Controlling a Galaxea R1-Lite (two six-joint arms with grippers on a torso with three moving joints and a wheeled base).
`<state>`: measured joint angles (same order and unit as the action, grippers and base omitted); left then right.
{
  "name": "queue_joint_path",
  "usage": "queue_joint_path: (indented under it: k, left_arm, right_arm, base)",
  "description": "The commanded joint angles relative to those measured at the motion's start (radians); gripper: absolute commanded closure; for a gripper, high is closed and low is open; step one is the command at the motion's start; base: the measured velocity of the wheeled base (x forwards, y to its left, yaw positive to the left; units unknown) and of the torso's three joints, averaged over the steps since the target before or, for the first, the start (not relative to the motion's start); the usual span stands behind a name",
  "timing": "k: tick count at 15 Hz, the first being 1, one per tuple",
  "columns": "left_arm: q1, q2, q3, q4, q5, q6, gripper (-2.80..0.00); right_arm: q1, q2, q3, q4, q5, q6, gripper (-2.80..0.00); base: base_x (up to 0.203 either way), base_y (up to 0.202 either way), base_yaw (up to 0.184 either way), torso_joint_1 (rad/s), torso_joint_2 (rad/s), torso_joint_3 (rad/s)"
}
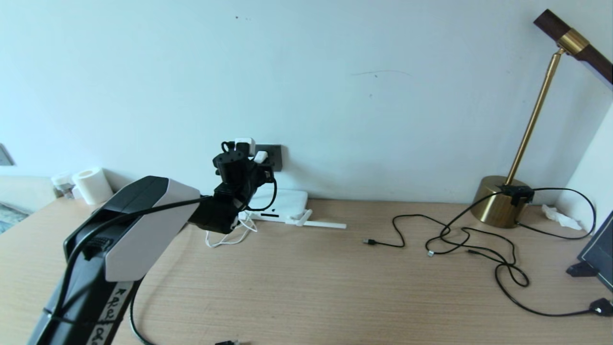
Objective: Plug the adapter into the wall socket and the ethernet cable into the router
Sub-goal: Pick up plug
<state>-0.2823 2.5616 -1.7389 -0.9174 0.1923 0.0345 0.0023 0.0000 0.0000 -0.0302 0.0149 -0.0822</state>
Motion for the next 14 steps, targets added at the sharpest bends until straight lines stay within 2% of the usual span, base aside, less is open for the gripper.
queue_joint_path:
  k: [1, 11, 14]
  left_arm:
    - [0.0, -0.011, -0.001, -0.004, 0.001, -0.002, 0.0]
    - [0.0, -0.02, 0.003, 0.012, -0.002, -0.006, 0.0]
    - [-0.001, -0.009, -0.001, 0.017, -0.002, -0.042, 0.0]
  right_arm:
    - [0.001, 0.0, 0.011, 0.0, 0.001, -0.001, -2.8]
    - [0.001, 0.001, 0.011, 0.0, 0.0, -0.001, -2.8]
    - [0.001, 0.001, 0.011, 0.0, 0.0, -0.001, -2.8]
  base:
    - [0.0, 0.0, 0.0, 0.0, 0.0, 0.0]
    - [0.0, 0.0, 0.0, 0.0, 0.0, 0.0]
    - [0.0, 0.0, 0.0, 0.0, 0.0, 0.0]
